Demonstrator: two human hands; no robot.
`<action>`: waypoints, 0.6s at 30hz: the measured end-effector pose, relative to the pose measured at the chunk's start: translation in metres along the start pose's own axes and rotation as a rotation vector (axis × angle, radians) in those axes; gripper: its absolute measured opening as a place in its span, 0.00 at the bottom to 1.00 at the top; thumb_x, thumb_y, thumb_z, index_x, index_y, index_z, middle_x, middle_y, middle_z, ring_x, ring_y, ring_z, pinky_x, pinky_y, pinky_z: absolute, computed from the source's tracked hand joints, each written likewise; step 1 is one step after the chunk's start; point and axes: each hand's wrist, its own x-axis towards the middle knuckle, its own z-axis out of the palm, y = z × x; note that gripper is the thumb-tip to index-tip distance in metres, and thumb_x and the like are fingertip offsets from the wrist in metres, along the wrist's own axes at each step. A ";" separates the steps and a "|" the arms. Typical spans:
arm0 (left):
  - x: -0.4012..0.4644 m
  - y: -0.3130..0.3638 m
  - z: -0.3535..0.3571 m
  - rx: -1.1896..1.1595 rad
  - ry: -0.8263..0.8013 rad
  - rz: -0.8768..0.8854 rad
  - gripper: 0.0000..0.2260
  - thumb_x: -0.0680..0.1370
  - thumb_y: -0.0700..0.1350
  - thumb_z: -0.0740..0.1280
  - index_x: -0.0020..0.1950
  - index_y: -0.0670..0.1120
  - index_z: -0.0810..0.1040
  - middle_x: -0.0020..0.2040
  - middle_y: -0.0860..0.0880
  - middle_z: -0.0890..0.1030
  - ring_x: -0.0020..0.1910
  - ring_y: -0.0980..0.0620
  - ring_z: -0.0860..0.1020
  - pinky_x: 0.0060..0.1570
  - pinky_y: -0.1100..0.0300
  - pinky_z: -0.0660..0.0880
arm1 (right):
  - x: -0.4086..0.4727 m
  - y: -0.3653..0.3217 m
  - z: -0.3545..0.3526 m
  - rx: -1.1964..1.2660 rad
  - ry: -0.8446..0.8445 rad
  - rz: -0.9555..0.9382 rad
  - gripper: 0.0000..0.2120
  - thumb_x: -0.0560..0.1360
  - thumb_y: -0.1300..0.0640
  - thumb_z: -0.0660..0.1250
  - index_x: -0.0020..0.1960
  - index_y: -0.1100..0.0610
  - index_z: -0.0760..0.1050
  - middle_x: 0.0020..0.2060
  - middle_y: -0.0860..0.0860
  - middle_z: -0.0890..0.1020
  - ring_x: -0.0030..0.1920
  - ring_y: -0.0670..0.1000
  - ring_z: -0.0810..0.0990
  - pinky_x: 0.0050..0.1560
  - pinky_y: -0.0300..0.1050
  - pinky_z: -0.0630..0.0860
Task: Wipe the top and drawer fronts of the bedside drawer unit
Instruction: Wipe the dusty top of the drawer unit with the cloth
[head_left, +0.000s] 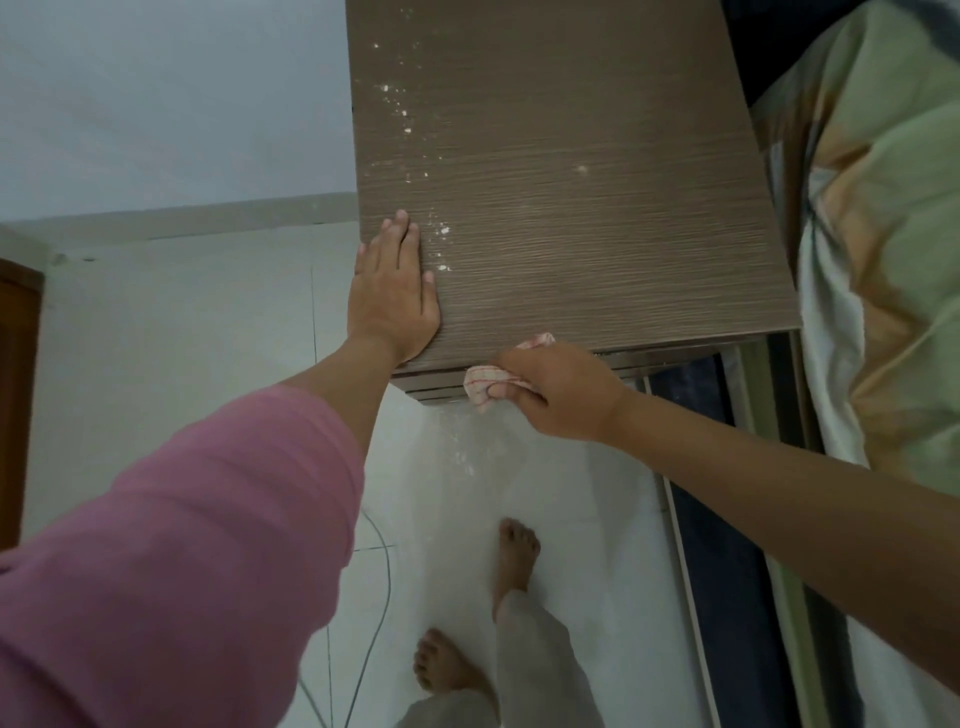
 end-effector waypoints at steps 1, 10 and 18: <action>0.000 0.000 -0.001 0.000 -0.005 -0.003 0.24 0.78 0.44 0.56 0.72 0.38 0.60 0.75 0.42 0.59 0.74 0.44 0.56 0.72 0.49 0.50 | 0.003 0.000 -0.009 0.019 0.014 0.006 0.08 0.77 0.57 0.64 0.48 0.63 0.76 0.37 0.58 0.80 0.37 0.61 0.78 0.36 0.50 0.73; 0.012 0.004 -0.013 0.022 -0.153 -0.064 0.27 0.76 0.48 0.56 0.72 0.38 0.60 0.74 0.41 0.60 0.73 0.43 0.57 0.71 0.47 0.51 | 0.099 0.030 -0.082 0.068 0.209 0.010 0.08 0.76 0.60 0.64 0.50 0.64 0.76 0.42 0.61 0.82 0.42 0.63 0.80 0.38 0.45 0.65; 0.132 -0.014 -0.024 -0.002 -0.097 -0.206 0.28 0.78 0.49 0.58 0.74 0.39 0.55 0.76 0.42 0.56 0.75 0.44 0.54 0.70 0.47 0.50 | 0.212 0.083 -0.126 0.120 0.209 -0.083 0.19 0.77 0.61 0.63 0.68 0.55 0.70 0.53 0.56 0.83 0.50 0.55 0.81 0.46 0.29 0.64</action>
